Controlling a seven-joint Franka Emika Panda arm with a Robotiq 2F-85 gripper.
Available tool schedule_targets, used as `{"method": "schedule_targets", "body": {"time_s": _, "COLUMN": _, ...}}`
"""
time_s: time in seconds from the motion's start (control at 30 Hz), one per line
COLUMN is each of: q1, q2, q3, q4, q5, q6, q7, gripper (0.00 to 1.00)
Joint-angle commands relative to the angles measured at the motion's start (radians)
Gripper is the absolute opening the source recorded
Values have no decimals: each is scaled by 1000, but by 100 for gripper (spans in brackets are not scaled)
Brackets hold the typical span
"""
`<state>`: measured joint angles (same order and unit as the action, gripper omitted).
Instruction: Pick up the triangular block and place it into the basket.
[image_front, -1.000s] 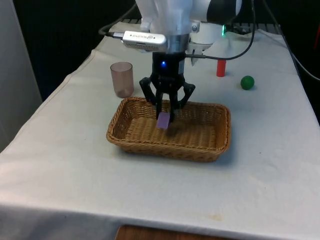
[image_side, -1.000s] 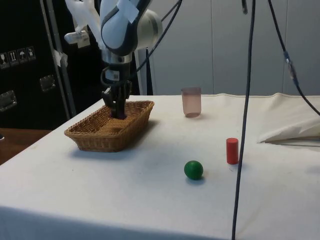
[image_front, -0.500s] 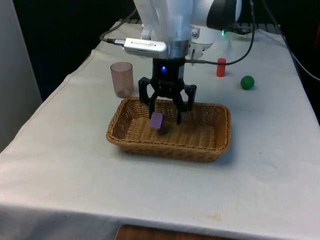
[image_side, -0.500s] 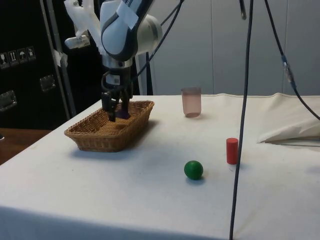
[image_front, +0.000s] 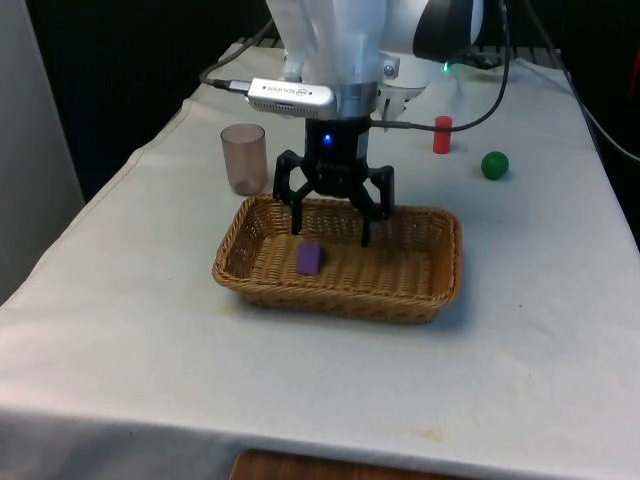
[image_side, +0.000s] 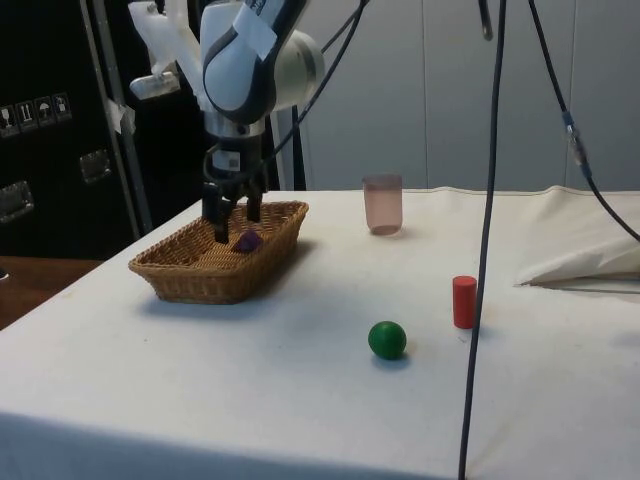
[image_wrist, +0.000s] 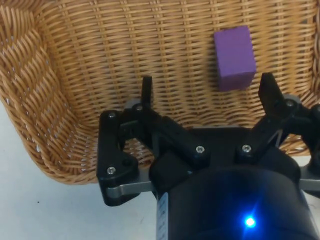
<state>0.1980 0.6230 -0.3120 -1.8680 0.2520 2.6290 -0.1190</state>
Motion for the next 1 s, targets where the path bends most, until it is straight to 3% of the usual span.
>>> {"method": "schedule_targets", "body": {"time_s": 0.0, "q1": -5, "q2": 2, "q3": 8, "q4": 2, "q5": 8, "q6": 3, "q7": -4, "gripper": 100}}
{"method": "schedule_targets", "body": {"time_s": 0.43, "q1": 1, "q2": 6, "q3": 3, "q4": 2, "q5": 1, "q6": 0, "q7": 2, "gripper": 100}}
{"method": "schedule_targets", "body": {"time_s": 0.67, "q1": 8, "q2": -57, "q3": -9, "q4": -7, "q5": -10, "q6": -41, "q7": 6, "gripper": 100}}
{"method": "schedule_targets", "body": {"time_s": 0.7, "q1": 2, "q2": -49, "q3": -2, "q4": 0, "q5": -2, "q6": -38, "q7": 1, "gripper": 100}}
{"method": "schedule_targets", "body": {"time_s": 0.73, "q1": 8, "q2": -63, "q3": -10, "q4": -8, "q5": -11, "q6": -44, "q7": 6, "gripper": 100}}
{"method": "schedule_targets", "body": {"time_s": 0.93, "q1": 12, "q2": -111, "q3": -16, "q4": -14, "q5": -20, "q6": -76, "q7": 8, "gripper": 100}}
{"method": "schedule_targets", "body": {"time_s": 0.97, "q1": 5, "q2": -102, "q3": -8, "q4": -8, "q5": -10, "q6": -70, "q7": 1, "gripper": 100}}
